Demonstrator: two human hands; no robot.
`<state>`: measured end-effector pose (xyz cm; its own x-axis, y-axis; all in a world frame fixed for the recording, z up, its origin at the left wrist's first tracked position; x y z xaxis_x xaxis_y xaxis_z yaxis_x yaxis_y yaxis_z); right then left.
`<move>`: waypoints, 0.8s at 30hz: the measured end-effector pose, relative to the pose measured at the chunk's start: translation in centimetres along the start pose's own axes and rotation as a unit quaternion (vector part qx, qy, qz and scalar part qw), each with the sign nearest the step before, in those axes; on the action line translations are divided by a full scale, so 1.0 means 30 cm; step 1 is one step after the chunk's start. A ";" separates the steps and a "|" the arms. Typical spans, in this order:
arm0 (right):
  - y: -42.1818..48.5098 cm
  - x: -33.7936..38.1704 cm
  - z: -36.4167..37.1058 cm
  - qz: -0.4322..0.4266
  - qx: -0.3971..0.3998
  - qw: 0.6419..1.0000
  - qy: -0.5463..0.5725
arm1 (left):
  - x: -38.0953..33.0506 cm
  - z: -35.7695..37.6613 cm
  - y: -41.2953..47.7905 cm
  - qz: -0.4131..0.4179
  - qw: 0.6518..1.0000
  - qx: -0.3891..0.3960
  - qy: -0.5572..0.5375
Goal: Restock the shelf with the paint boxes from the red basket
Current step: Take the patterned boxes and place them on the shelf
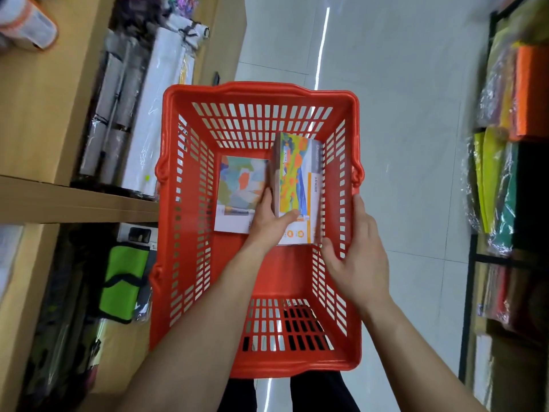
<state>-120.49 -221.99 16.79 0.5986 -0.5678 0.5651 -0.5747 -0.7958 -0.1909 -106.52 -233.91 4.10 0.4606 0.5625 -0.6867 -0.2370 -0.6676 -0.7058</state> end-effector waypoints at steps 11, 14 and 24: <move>-0.056 0.276 -0.112 -0.070 -0.109 0.991 0.012 | -0.213 -0.363 -0.486 0.113 0.990 -0.058 -0.068; -0.005 0.308 0.004 -0.011 -0.027 0.993 0.116 | -0.255 -0.520 -0.609 0.098 0.989 -0.096 -0.055; 0.207 0.003 0.547 0.229 0.195 0.954 -0.018 | -0.144 -0.763 -0.697 0.076 0.978 -0.170 -0.095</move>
<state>-114.85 -230.45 2.49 0.3573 -0.8756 0.3251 -0.5331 -0.4770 -0.6987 -83.99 -233.55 25.82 0.2673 0.5025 -0.8223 0.0216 -0.8562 -0.5162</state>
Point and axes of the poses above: each hand's wrist, its own y-axis towards the middle knuckle, its own z-axis out of the palm, x = y × z, the point moved 6 cm from there along y, towards the middle knuckle, and after that the axes turned 2 degrees about -x, right-handed, at the moved point
